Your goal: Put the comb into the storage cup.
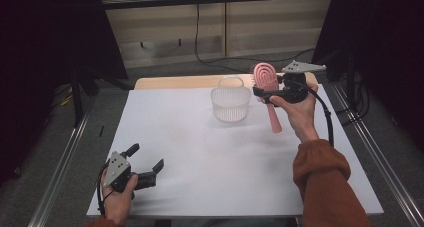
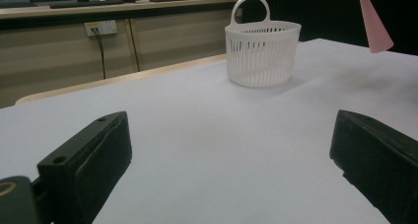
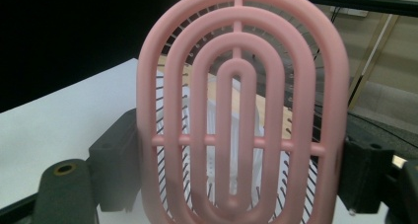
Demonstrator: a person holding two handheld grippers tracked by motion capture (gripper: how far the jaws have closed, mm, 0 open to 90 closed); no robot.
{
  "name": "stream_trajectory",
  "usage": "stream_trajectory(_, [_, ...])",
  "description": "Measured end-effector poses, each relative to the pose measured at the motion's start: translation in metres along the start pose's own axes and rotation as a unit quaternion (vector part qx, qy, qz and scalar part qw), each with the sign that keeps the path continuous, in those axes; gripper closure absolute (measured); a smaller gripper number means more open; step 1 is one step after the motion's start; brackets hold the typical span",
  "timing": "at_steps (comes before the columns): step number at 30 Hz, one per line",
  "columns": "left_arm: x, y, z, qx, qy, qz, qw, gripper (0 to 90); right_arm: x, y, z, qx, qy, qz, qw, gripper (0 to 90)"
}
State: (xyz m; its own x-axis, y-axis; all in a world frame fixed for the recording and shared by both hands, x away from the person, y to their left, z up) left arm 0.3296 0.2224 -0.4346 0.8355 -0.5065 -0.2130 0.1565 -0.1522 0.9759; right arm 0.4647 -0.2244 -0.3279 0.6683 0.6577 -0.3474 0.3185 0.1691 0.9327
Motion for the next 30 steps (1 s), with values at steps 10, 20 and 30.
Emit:
stream_trajectory(10, [0.0, 0.0, 0.0, 0.001, 0.0, -0.001, 1.0, 2.5, 0.004, 0.01, -0.004, -0.002, 0.004, 0.02, 0.9998, 20.2])
stream_trajectory(20, [-0.001, 0.0, -0.002, -0.001, 0.004, 0.002, 1.0, 2.5, 0.01, 0.027, -0.005, -0.001, -0.005, 0.045, 0.999, 20.2])
stream_trajectory(30, [-0.001, 0.001, -0.001, -0.008, 0.002, 0.008, 0.9999, 2.4, 0.014, 0.037, -0.006, -0.003, -0.002, 0.074, 0.9973, 20.2])
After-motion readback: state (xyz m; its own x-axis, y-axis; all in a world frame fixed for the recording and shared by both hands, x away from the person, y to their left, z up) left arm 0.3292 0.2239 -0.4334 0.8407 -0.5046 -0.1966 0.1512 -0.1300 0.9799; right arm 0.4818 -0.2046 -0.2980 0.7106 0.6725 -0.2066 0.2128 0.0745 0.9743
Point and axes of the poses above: each handheld gripper's, and its own axes: x roughly forward along the jaws, y roughly out of its top, z roughly to its right, the point moved 3 cm from there along x, roughly forward along the jaws, and after that the axes turned 6 degrees about y, right-handed, at the moved point
